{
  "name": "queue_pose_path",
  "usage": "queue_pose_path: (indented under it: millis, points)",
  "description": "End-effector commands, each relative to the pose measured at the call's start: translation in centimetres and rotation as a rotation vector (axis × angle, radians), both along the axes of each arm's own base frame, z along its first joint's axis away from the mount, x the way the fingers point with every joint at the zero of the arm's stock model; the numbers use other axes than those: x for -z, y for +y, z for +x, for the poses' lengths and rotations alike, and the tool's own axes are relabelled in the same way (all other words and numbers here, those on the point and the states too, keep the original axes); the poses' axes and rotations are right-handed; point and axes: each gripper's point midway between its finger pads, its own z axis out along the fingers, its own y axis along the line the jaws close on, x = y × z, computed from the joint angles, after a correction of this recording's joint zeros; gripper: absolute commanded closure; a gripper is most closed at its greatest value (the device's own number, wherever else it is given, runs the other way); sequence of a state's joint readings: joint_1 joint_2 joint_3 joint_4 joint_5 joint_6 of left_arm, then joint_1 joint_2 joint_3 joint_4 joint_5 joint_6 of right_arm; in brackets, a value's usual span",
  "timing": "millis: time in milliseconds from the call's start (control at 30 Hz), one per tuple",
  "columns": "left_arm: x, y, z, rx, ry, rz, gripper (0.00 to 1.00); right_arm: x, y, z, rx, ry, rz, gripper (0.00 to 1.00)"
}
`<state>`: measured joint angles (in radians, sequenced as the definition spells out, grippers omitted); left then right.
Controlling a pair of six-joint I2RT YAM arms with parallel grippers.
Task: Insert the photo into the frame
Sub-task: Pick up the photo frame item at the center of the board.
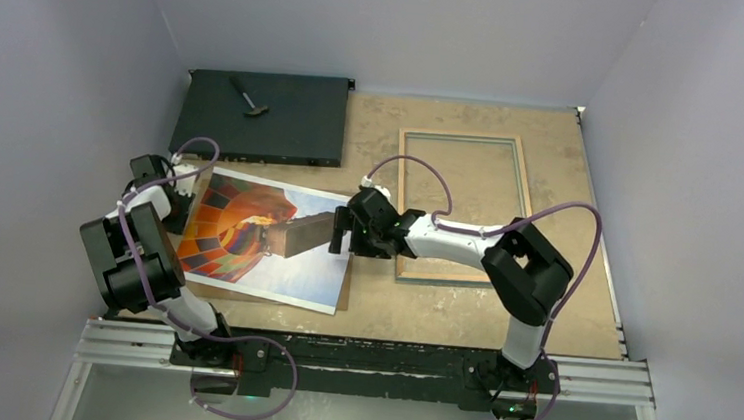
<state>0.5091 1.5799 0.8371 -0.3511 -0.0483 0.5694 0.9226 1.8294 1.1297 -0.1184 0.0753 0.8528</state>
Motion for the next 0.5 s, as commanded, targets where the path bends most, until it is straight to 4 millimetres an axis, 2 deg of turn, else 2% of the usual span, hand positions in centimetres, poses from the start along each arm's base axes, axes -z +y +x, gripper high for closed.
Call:
queue_pose_path:
  millis: [0,200,467]
  points:
    - [1.9,-1.9,-1.0,0.034,0.036,-0.058,0.69,0.5,0.9,-1.3,0.006,0.068,0.05,0.02]
    - [2.9,-3.9,-1.4,0.072,0.066,-0.075,0.8,0.6,2.2,-2.6,-0.007,0.139,0.131,0.02]
    - [3.8,-4.4,-2.2,0.091,0.09,-0.082,0.87,-1.5,3.3,-2.4,-0.003,0.145,0.249,0.01]
